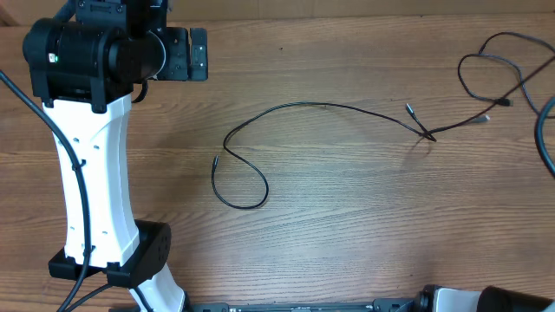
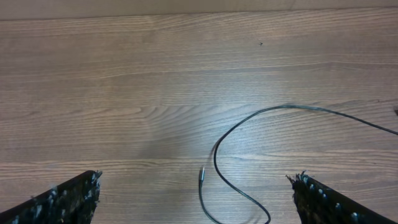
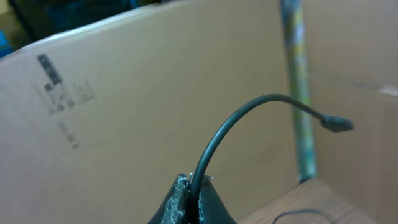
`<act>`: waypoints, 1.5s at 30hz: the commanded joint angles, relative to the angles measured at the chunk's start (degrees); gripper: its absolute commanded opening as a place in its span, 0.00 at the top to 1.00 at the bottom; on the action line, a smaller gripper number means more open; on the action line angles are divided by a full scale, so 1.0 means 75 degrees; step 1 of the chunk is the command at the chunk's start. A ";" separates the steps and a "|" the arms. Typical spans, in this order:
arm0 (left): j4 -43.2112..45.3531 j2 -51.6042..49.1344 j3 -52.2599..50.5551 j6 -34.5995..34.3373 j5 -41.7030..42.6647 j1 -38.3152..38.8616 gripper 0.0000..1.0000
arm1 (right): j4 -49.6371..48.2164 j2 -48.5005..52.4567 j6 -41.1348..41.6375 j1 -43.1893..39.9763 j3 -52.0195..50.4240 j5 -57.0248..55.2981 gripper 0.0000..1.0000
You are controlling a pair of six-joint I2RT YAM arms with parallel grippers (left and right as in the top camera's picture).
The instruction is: Untangle cables
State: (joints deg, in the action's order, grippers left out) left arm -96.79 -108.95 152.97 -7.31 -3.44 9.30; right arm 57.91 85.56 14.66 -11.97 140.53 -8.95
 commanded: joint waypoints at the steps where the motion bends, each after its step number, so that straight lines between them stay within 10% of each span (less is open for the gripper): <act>1: 0.0000 -0.0058 -0.0035 0.0093 0.0067 0.0023 0.00 | -0.0134 -0.0507 -0.0568 -0.0020 0.0277 -0.1052 0.96; 23: 0.0000 -0.0058 -0.0035 0.0093 0.0067 0.0020 0.00 | -0.0291 -0.1207 -0.1813 -0.0023 0.0256 -0.5998 0.96; 34: 0.0000 -0.0058 -0.0035 0.0096 0.0067 0.0020 0.01 | -0.0892 -0.0842 -0.2014 -0.0868 -0.1594 -0.6059 0.96; 45: 0.0000 -0.0058 -0.0035 0.0096 0.0067 0.0020 0.01 | 0.1941 0.0731 0.1539 -0.3214 -0.3045 -0.3861 0.96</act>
State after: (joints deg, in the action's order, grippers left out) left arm -96.82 -108.95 152.97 -7.31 -3.44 9.30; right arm 69.67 89.91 15.18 -30.72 117.43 -47.09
